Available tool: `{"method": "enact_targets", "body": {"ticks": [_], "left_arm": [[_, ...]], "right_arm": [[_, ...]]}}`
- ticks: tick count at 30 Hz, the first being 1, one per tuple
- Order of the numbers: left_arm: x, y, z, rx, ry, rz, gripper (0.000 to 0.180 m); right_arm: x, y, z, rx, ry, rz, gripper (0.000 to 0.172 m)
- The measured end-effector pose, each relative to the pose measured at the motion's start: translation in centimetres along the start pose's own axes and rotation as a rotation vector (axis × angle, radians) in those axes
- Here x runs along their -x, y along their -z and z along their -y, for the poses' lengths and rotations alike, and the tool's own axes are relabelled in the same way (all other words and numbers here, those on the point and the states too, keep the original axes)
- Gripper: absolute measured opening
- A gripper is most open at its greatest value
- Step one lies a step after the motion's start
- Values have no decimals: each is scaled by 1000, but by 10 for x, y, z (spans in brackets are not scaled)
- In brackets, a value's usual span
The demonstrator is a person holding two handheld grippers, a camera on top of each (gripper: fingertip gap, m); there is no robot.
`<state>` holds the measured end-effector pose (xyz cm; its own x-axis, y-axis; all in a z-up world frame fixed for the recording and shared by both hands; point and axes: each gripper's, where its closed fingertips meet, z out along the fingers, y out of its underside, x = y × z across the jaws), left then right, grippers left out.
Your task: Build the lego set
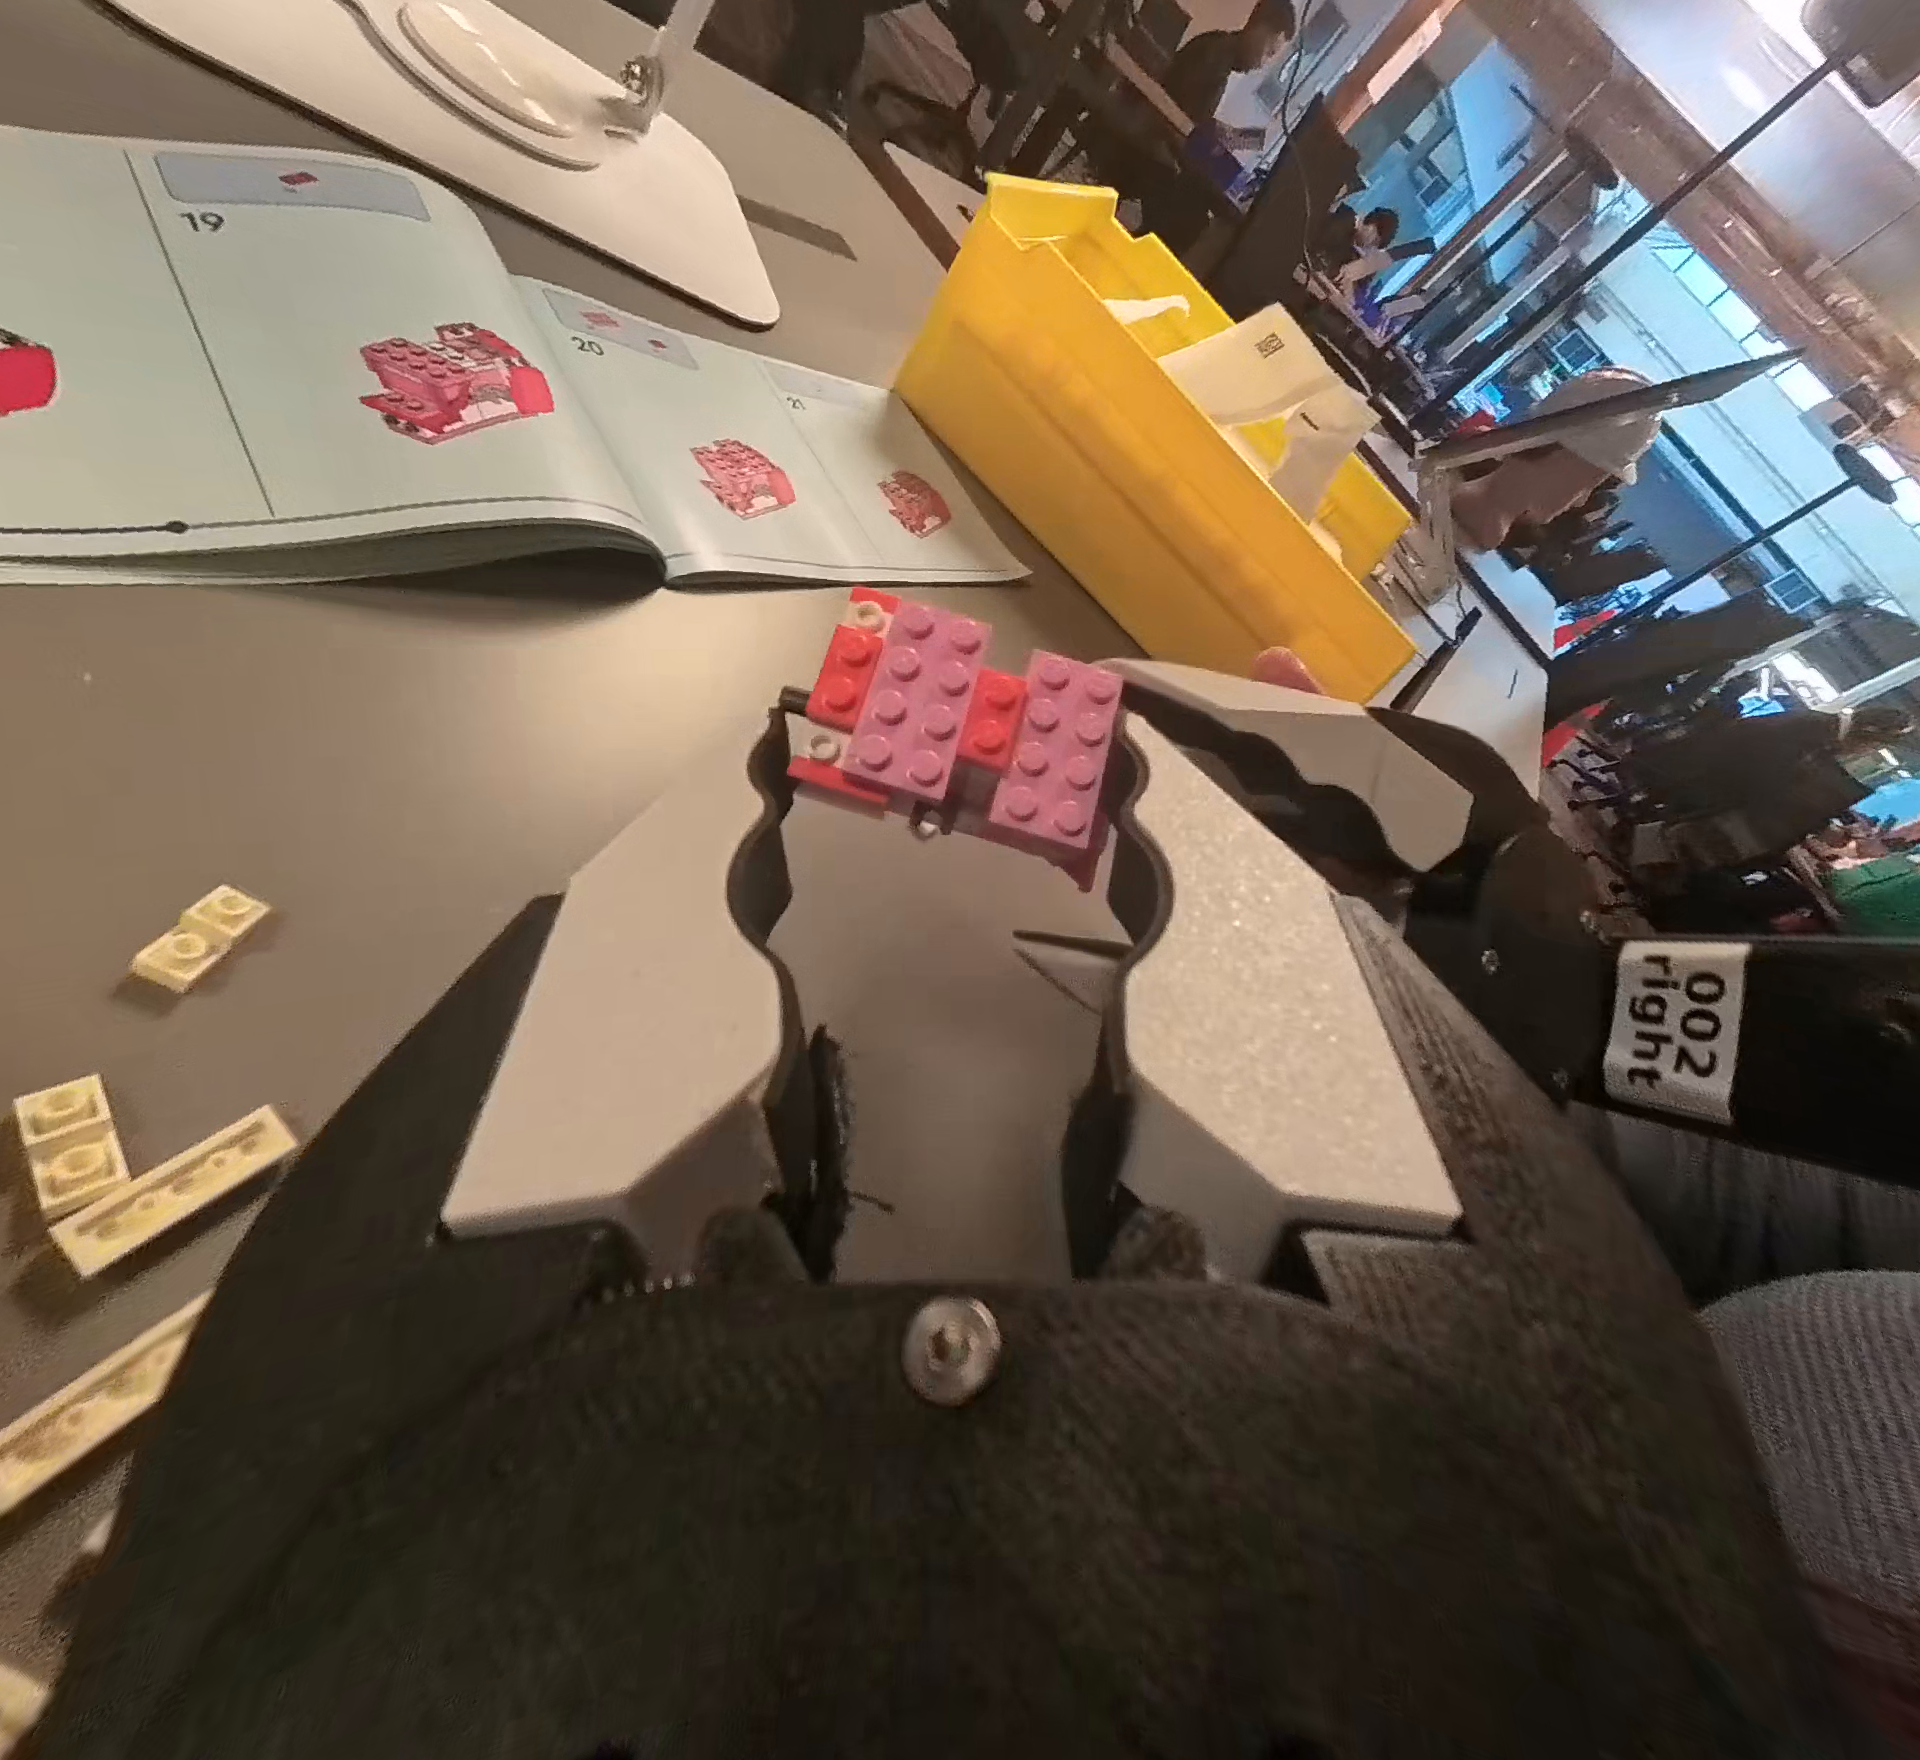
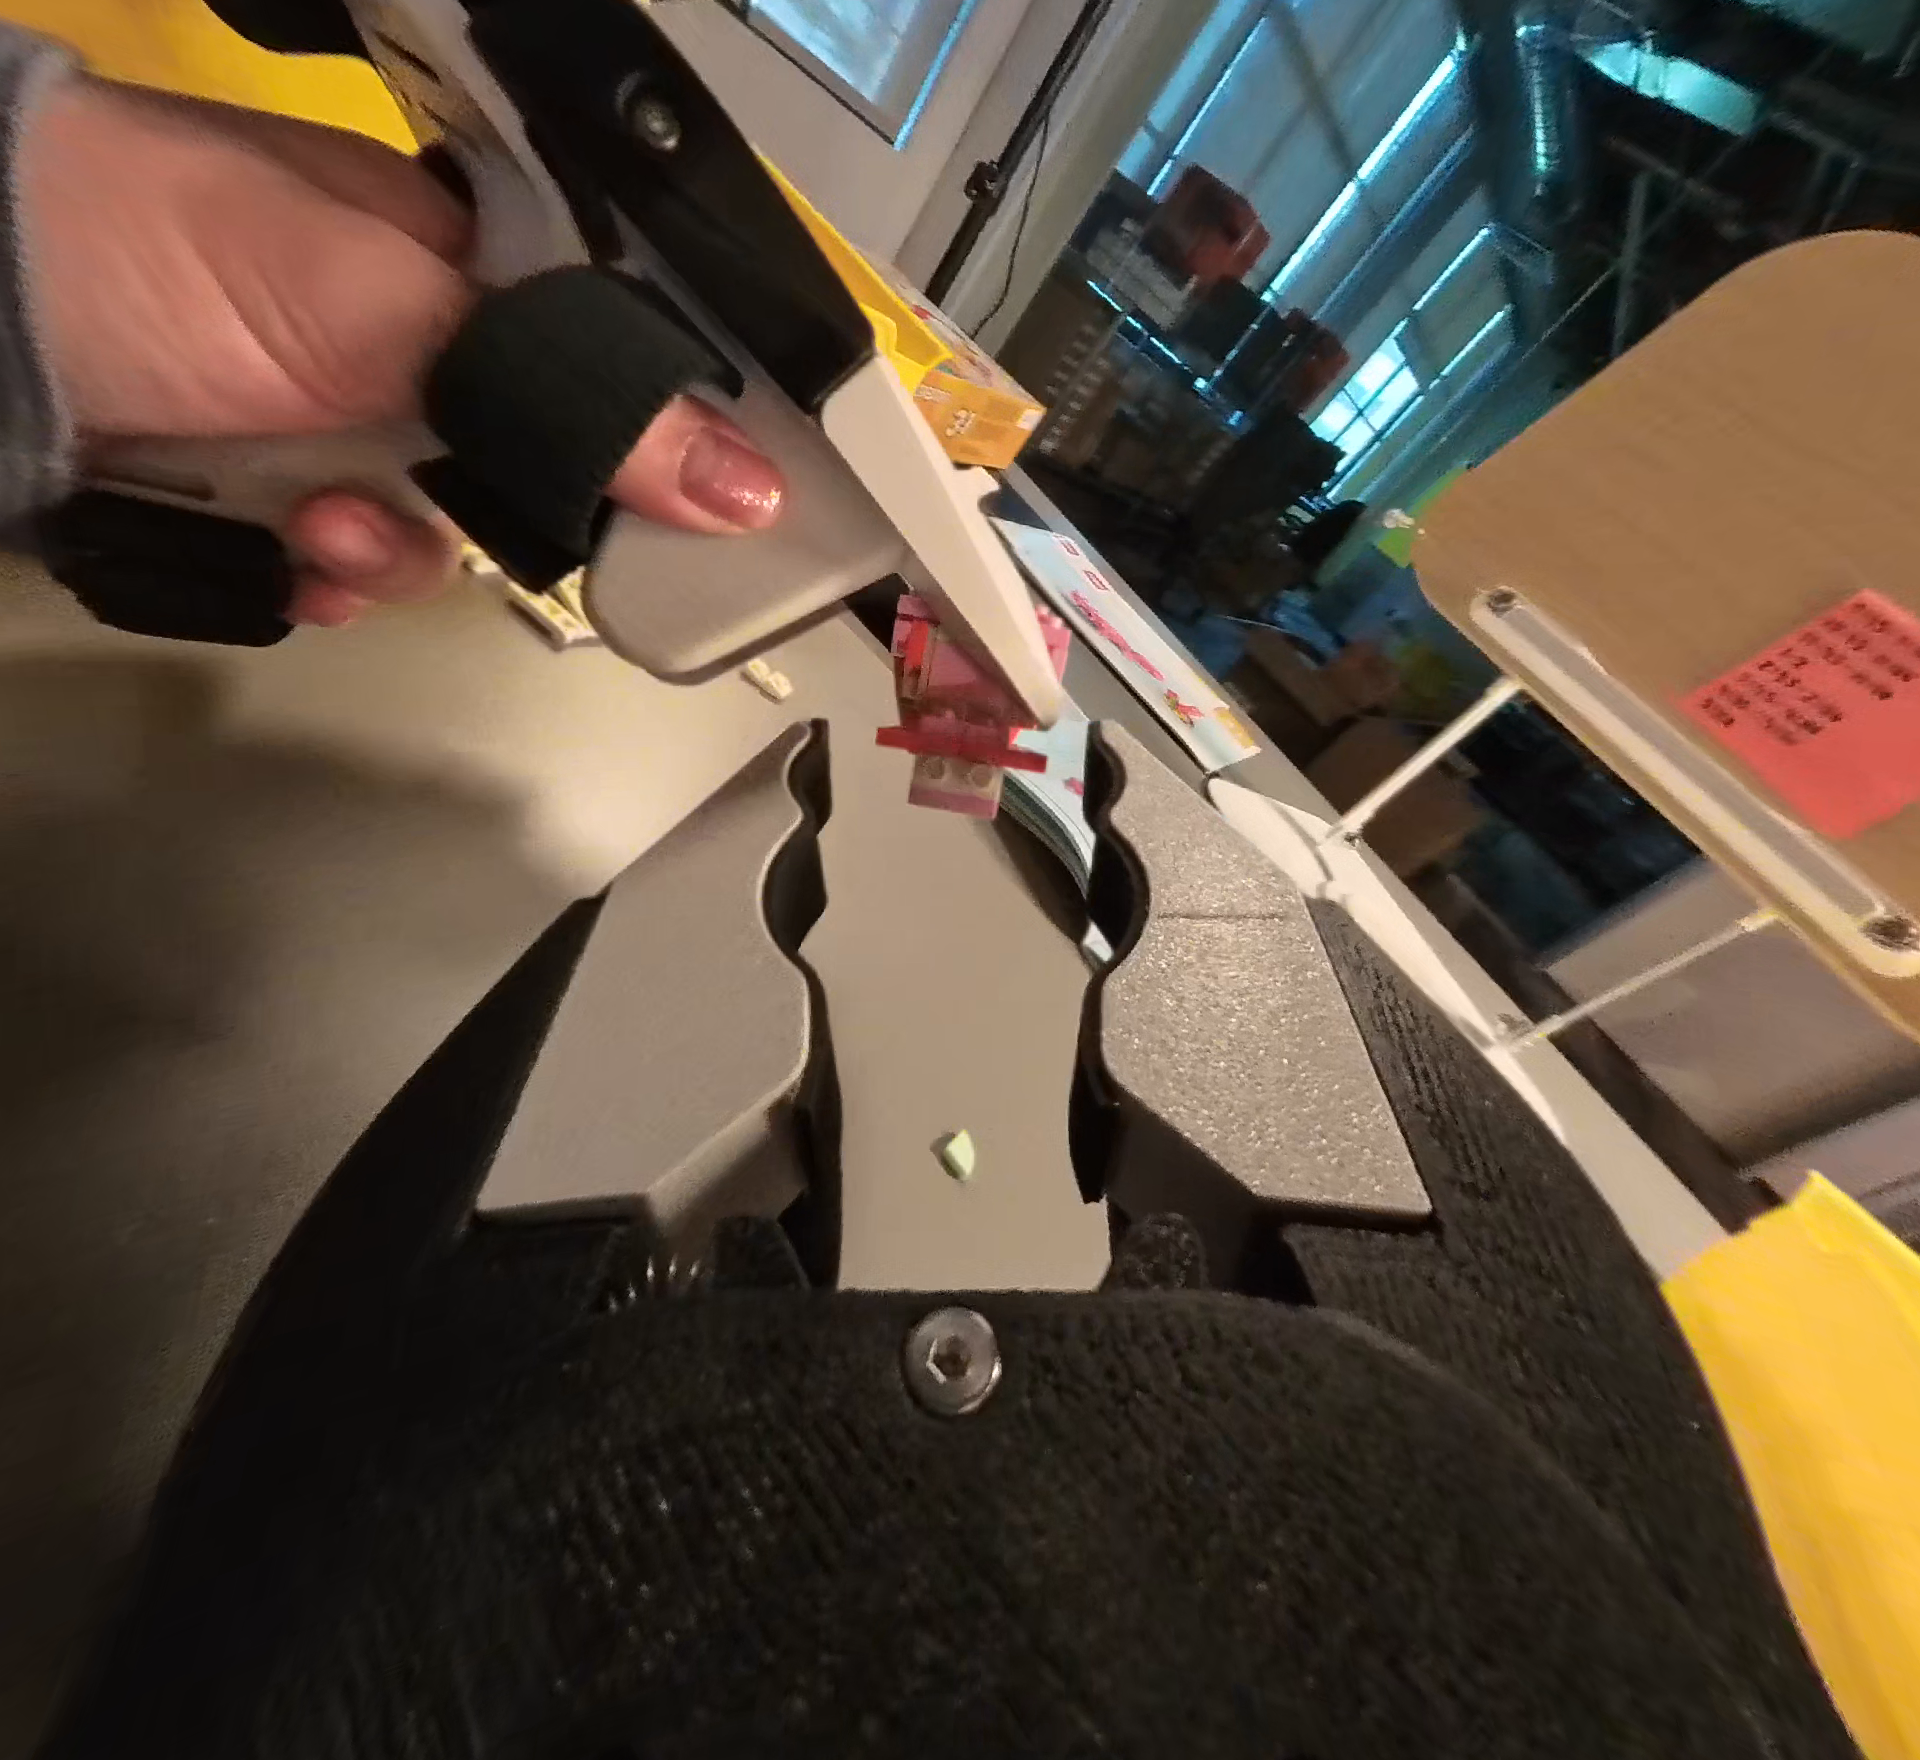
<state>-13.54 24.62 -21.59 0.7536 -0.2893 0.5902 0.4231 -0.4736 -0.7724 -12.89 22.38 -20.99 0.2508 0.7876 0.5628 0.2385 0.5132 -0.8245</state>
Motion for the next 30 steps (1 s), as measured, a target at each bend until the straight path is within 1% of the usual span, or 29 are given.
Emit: {"method": "enact_targets", "body": {"ticks": [4,7,8,10,13,16,18,20,23,26,28,30], "left_arm": [[-10,-7,-3,4,-5,-23,60],[-16,-8,0,-14,-23,-51,58],[-21,-7,2,-28,-34,-87,62],[-35,-4,6,-38,-39,-178,68],[-50,3,10,-46,-24,-304,78],[-57,8,15,-92,-26,-359,85],[-59,10,17,-131,-29,-374,83],[-56,8,17,-150,-29,-354,83],[-51,3,13,-137,-3,-351,81],[-52,-2,5,-113,41,-379,75],[-61,-7,-3,-81,44,-428,67],[-74,-8,-9,-67,36,-496,57]], "right_arm": [[-8,-1,-10,49,33,-54,33],[-14,3,-10,34,-46,-46,32],[-17,4,-10,26,-90,-35,32],[-23,9,-8,-24,-233,8,32],[-35,14,-7,-113,-539,106,33],[-46,18,-6,-204,-824,211,32],[-51,21,-6,-255,-959,262,32],[-55,22,-6,-288,-1043,284,32],[-57,25,-2,-329,-1085,319,32],[-59,33,15,-450,-1162,399,32],[-59,38,23,-517,-1200,449,32],[-59,41,27,-544,-1202,474,32]]}}
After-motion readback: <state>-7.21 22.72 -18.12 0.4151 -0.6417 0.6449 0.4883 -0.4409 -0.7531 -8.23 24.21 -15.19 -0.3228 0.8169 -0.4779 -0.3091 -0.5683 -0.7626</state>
